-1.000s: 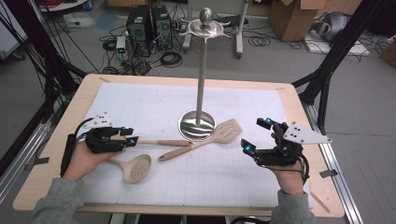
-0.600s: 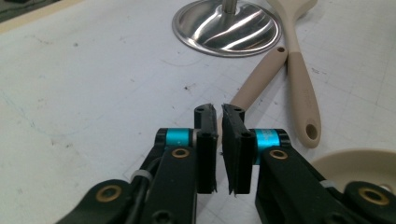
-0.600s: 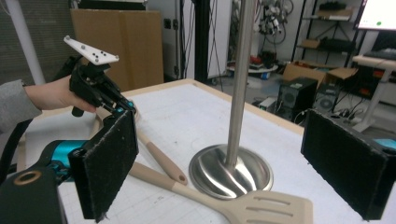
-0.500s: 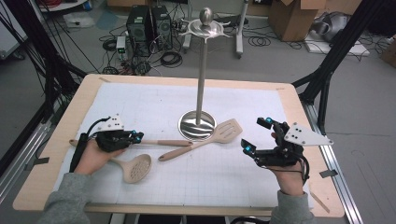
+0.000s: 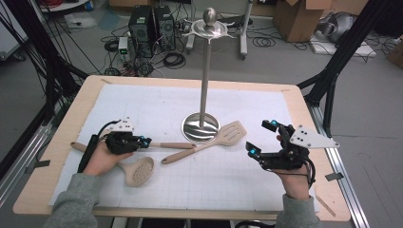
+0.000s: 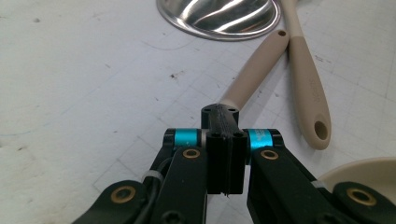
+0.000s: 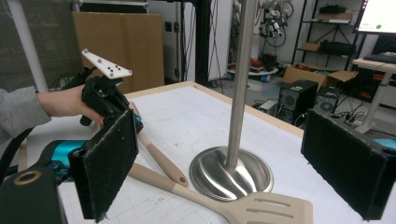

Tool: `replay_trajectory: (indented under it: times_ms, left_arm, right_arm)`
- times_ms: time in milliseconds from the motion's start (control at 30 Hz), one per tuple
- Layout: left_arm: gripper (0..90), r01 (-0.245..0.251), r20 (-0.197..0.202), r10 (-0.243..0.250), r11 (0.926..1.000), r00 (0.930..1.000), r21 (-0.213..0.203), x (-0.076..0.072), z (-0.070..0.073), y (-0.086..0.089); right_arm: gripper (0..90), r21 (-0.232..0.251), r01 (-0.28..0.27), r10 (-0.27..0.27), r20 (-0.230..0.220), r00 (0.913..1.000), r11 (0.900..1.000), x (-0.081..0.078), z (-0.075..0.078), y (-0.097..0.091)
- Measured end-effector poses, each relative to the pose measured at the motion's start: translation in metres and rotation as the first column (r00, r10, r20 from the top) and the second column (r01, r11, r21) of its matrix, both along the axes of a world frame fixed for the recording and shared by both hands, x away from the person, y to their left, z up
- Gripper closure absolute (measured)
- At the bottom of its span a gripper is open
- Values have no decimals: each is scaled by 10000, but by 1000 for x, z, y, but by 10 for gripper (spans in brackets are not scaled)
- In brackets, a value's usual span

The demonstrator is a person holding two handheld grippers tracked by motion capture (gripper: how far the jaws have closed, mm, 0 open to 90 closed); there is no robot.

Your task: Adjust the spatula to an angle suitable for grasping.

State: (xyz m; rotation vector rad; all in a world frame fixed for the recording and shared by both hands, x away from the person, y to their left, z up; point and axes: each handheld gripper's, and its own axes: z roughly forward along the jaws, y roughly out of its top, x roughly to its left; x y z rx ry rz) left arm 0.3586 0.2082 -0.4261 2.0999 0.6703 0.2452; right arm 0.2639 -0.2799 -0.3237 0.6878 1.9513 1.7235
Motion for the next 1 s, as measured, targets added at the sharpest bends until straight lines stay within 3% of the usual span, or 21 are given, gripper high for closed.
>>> replay_trajectory:
  times_ms: [1000]
  left_arm:
    - [894, 401, -230, -388, 9974, 9990, 603, 4, -8, -17]
  right_arm:
    - [99, -37, -9, 8, -68, 10000, 10000, 1, -1, 0]
